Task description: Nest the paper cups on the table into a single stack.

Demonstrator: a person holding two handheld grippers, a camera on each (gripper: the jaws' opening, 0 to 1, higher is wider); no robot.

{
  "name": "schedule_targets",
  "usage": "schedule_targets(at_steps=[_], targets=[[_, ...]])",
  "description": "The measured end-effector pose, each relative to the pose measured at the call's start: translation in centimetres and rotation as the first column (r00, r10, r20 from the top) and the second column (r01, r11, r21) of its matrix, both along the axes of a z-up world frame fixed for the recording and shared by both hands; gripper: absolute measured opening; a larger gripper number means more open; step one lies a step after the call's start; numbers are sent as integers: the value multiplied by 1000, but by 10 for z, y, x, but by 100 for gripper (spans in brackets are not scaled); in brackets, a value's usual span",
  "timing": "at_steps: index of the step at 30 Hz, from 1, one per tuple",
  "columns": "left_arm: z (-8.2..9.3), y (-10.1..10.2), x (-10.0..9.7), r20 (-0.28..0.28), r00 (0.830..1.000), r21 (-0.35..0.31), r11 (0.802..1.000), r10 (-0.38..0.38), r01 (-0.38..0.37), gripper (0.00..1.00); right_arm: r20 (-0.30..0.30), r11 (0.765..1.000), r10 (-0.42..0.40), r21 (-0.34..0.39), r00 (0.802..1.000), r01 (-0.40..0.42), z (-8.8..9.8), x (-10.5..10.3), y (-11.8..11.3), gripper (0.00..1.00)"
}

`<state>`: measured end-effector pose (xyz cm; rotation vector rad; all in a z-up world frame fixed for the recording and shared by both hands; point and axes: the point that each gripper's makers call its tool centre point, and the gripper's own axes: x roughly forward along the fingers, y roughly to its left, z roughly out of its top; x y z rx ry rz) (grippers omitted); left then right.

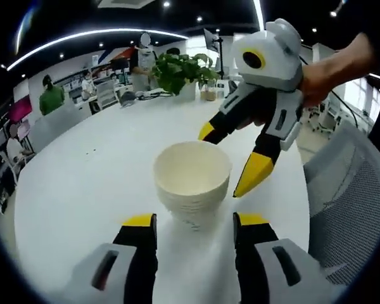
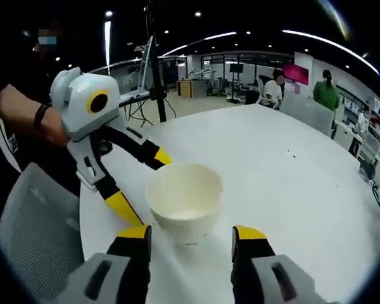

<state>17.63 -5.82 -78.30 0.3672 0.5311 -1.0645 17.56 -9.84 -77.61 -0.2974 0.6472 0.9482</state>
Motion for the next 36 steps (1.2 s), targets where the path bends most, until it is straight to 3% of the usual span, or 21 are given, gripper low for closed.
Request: schedule_targets(at_steps=[3, 6, 12, 18, 22, 30, 32, 36], targets=[[3, -5, -1, -7, 1000, -8, 1000, -28, 28, 35, 11, 999, 14, 37, 1000, -14, 7, 3, 8, 40], [1, -5, 8, -2, 999, 4, 999, -33, 33, 29, 3, 999, 27, 27, 1000, -27, 2, 10, 12, 41], [8, 3, 23, 0, 1000, 16, 1000, -24, 24, 28, 16, 999, 50, 12, 999, -50, 1, 28, 23, 42], [14, 11, 49, 16, 1000, 25, 1000, -3, 2, 29, 34, 998, 54, 14, 998, -55, 3, 58, 33, 42], [4, 18, 64, -7, 1000, 29, 1000, 10, -10, 30, 25, 998, 68, 3, 997, -68, -1, 65, 38, 41], [-2, 24, 63, -28, 999, 53, 998, 22, -20, 40, 17, 997, 73, -22, 997, -73, -5, 61, 40, 42], [-3, 27, 66, -30, 999, 37, 999, 40, -39, 45, 31, 997, 63, -50, 998, -61, -6, 63, 37, 45], [3, 39, 66, -24, 995, 22, 995, 93, -92, 50, 21, 999, 1, -37, 1000, 0, -5, 62, 28, 55]])
